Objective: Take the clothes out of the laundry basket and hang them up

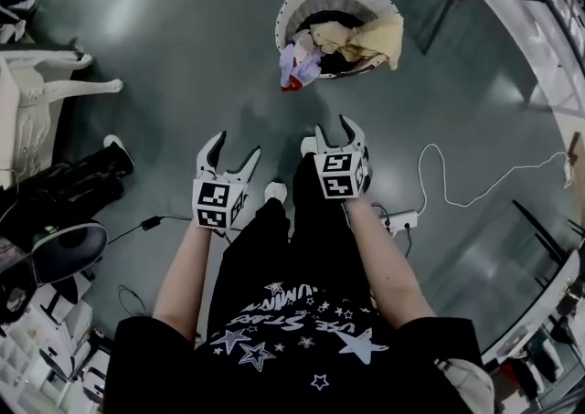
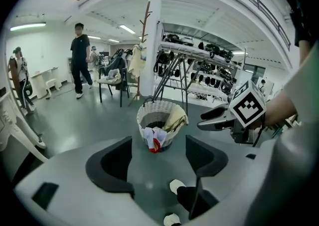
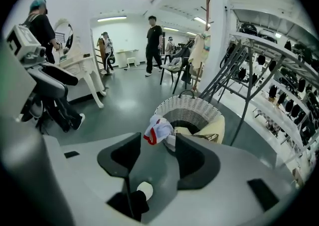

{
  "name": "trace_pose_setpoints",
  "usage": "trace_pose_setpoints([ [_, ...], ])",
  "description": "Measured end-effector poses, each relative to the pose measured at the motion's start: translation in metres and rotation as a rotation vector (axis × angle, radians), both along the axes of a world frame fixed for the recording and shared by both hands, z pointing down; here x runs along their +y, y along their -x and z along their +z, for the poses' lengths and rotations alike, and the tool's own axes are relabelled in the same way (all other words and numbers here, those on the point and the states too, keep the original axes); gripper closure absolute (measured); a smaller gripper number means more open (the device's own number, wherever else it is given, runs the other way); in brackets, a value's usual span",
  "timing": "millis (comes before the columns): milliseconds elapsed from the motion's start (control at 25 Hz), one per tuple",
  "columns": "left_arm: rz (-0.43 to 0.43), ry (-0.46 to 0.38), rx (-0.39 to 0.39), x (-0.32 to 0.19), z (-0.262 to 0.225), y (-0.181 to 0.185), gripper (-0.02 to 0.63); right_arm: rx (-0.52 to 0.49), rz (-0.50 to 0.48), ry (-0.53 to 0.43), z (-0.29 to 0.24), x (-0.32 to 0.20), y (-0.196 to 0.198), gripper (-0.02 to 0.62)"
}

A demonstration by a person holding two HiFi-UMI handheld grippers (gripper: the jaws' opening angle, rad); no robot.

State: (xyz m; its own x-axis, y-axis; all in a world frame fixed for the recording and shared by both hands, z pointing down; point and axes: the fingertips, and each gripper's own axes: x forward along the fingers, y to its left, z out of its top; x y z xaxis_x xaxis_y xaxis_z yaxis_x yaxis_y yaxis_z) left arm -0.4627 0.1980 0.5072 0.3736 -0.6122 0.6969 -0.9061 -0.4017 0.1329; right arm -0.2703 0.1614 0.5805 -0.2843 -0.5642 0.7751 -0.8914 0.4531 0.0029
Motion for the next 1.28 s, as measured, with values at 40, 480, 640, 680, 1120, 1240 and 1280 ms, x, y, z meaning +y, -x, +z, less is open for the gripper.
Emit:
trace_pose_setpoints([
  [40, -0.005, 0.011, -0.004, -0.009, 0.008, -0.005, 0.268, 0.008, -0.005, 0.002, 0.010, -0.010, -0.004, 0.368],
  [480, -0.031, 0.037, -0.003, -0.067, 0.083, 0.010, 0.268, 0.066, -0.085, 0.054, 0.111, -0.055, 0.046, 0.397],
  [640, 0.029, 0.043, 0.006, -0.079, 0.118, 0.025, 0.268, 0.124, -0.044, 0.038, 0.144, -0.078, 0.065, 0.410],
  [680, 0.055, 0.047, 0.004, -0.081, 0.130, 0.028, 0.268, 0.142, -0.038, 0.029, 0.152, -0.085, 0.067, 0.416],
  [1120, 0.170, 0.098, 0.048, -0.095, 0.206, 0.047, 0.268, 0.249, 0.018, 0.046, 0.236, -0.111, 0.087, 0.454],
  [1240, 0.179, 0.107, 0.051, -0.097, 0.218, 0.046, 0.268, 0.252, 0.008, 0.032, 0.246, -0.118, 0.093, 0.453],
  [1280, 0.178, 0.113, 0.052, -0.098, 0.220, 0.045, 0.268, 0.247, 0.003, 0.031, 0.249, -0.119, 0.096, 0.450],
])
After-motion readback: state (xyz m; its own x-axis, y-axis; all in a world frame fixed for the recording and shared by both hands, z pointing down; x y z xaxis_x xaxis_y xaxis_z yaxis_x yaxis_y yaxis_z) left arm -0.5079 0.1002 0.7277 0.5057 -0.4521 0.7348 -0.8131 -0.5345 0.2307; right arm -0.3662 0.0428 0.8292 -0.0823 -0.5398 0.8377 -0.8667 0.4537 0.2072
